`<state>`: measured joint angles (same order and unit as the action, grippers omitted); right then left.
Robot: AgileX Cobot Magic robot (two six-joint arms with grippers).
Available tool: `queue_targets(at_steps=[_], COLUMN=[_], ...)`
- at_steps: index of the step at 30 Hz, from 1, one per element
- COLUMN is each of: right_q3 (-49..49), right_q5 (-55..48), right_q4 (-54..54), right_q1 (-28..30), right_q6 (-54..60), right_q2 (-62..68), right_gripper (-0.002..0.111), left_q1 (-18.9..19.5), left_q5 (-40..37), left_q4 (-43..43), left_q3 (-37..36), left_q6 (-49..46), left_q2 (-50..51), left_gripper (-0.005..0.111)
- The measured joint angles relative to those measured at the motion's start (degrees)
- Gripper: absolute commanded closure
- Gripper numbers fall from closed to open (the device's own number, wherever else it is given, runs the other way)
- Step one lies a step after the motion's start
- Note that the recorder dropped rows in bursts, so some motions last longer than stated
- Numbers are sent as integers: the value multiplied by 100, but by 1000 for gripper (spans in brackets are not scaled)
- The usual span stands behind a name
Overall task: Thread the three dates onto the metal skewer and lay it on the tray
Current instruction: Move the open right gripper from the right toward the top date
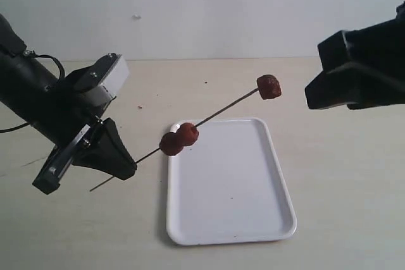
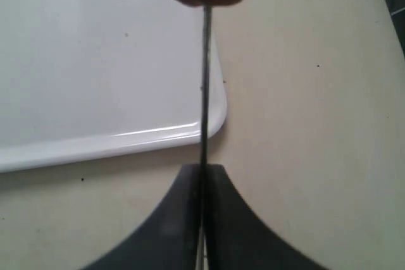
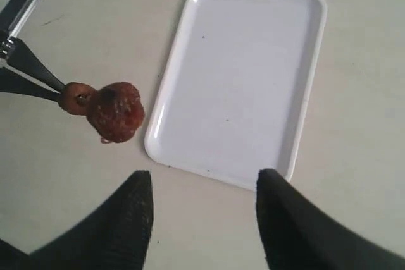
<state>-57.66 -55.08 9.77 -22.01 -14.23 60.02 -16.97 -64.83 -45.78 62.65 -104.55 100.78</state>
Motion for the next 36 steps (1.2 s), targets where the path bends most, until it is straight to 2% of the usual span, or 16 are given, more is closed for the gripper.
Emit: queue_targets(at_steps=[3,6,8,10,14,16,18,19,23,24,28,31,36], right_q3=[-247,-408,-405,-288,54,160,172,172,336,415,521,521,521], right_q5=[-246,-659,-1179,-1358,-1465,-1509,-1509,-1509,-1509,-1509,-1258,-1253,-1300], right_q4=[0,-30,-254,-420,-519,-820,-1375,-1540,-1316,-1471,-2174,-2953,-3043], right_q1=[85,421,785,1017,1141,1152,1152,1152,1152,1152,1189,1198,1198], right_q6=[161,448,644,749,787,787,787,775,889,816,384,175,-217], right_q2=[-6,-89,-257,-335,-383,-397,-507,-626,-756,-756,-884,-955,-1207], right_gripper=[58,61,68,80,100,106,106,102,66,65,80,81,81], left_q1=[0,0,0,0,0,0,0,0,0,0,0,0,0], left_q5=[0,0,-39,-65,-75,-119,-157,-171,-184,-184,-193,-245,-334], left_q4=[11,5,5,5,5,-7,-7,-7,-7,-7,-30,-43,-43], left_q3=[0,0,0,0,0,0,0,0,0,0,0,0,0], left_q6=[0,0,0,0,0,0,0,0,0,0,44,137,149], left_q2=[0,0,0,0,0,0,0,0,0,0,0,0,0], left_gripper=[107,107,107,107,107,107,107,107,107,107,107,107,107])
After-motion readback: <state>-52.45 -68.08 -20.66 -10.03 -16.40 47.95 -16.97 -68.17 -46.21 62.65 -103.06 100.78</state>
